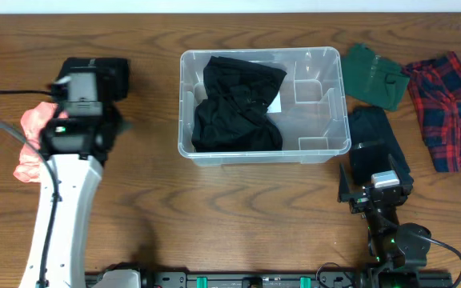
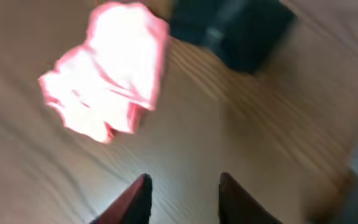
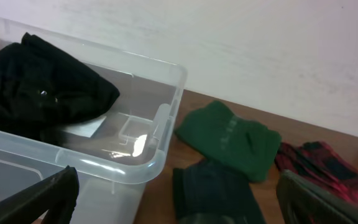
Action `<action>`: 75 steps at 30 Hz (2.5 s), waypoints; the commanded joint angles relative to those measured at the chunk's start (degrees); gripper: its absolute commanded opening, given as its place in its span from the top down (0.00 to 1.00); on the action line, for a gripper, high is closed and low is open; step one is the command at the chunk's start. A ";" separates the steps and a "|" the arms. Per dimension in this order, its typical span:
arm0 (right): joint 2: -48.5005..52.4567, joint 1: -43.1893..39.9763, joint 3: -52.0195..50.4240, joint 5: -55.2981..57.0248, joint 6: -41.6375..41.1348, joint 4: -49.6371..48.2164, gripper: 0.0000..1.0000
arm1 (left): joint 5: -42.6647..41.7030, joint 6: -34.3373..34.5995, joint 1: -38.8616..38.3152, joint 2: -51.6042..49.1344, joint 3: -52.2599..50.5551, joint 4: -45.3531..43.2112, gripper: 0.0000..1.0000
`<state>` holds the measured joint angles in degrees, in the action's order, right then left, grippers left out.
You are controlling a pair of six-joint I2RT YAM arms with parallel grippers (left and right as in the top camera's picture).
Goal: Pack container
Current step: 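Move the left gripper back left toward the pink garment, then grasp the pink garment with the left gripper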
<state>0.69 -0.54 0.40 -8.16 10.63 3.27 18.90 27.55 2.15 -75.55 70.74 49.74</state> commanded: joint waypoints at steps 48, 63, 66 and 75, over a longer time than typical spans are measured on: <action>-0.31 -0.68 -0.09 -0.24 0.37 0.22 0.01 | 1.31 -19.85 18.10 -42.86 0.63 -33.35 0.15; -0.31 -0.68 -0.09 -0.24 0.37 0.22 0.01 | 1.31 -19.87 18.10 -42.49 0.63 -32.72 0.58; -0.31 -0.68 -0.09 -0.24 0.37 0.22 0.01 | 1.31 -19.87 18.10 -41.92 0.63 -32.72 0.66; -0.31 -0.68 -0.09 -0.24 0.37 0.22 0.01 | 1.29 -19.85 17.97 -33.75 0.81 -32.26 0.94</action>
<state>0.69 -0.54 0.40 -8.16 10.63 3.27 20.84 7.46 20.16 -114.08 71.33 17.17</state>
